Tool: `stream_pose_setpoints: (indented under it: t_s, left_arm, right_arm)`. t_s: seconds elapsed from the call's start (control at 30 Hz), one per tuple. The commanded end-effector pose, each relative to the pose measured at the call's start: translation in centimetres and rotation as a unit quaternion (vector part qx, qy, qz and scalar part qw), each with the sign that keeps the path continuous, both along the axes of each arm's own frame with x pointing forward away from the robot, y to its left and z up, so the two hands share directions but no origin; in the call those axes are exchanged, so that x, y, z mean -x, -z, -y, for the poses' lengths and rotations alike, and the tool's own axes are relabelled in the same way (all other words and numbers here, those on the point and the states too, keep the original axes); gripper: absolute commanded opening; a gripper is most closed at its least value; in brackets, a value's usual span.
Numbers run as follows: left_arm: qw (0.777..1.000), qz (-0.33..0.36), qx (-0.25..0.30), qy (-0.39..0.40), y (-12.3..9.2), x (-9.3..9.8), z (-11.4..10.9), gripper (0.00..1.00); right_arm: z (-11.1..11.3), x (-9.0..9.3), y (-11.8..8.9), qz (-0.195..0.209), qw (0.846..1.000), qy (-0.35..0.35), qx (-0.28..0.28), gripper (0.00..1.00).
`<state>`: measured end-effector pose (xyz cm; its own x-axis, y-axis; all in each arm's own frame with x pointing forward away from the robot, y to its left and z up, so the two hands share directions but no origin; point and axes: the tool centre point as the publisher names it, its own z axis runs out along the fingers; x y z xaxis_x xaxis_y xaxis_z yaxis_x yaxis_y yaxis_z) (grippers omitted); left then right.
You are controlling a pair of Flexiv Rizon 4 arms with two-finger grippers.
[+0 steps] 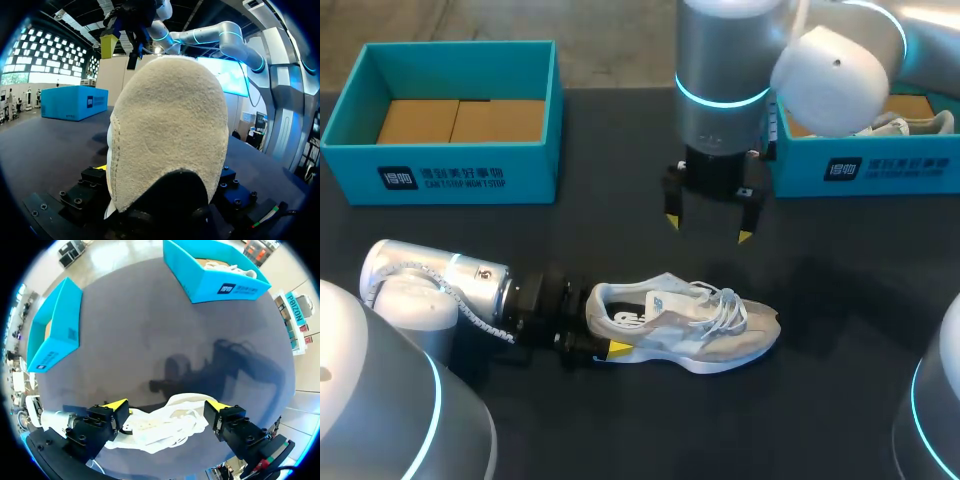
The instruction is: Take the shoe out of the shoebox, open the shoe tongue, remove and reinsert the insole, then place the shoe into the shoebox
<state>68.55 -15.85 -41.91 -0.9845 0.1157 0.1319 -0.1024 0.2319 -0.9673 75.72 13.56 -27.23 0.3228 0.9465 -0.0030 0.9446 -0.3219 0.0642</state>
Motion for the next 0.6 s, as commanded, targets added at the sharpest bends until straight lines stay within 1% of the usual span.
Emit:
stream_pose_setpoints:
  t_s: [0.03,0.1,0.17,0.27,0.43,0.6]
  left_arm:
    - [1.0,0.0,0.0,0.0,0.3,0.2,0.1,0.0]
    - [1.0,0.0,0.0,0.0,0.3,0.2,0.1,0.0]
    - [1.0,0.0,0.0,0.0,0.3,0.2,0.1,0.0]
    - [1.0,0.0,0.0,0.0,0.3,0.2,0.1,0.0]
    - [1.0,0.0,0.0,0.0,0.3,0.2,0.1,0.0]
    - [1.0,0.0,0.0,0.0,0.3,0.2,0.1,0.0]
  right_arm:
    - [0.0,0.0,0.1,0.001,1.0,0.0,-0.001,1.0]
    - [0.0,0.0,0.1,0.001,1.0,0.0,-0.001,1.0]
    - [-1.0,0.0,0.3,0.0,1.0,-0.001,0.003,1.0]
    - [-2.8,0.6,0.7,-0.004,1.0,-0.002,0.014,1.0]
    - [-5.2,2.6,0.6,-0.003,1.0,-0.012,0.019,1.0]
    - [-7.1,5.2,0.2,0.007,0.999,-0.016,0.034,1.0]
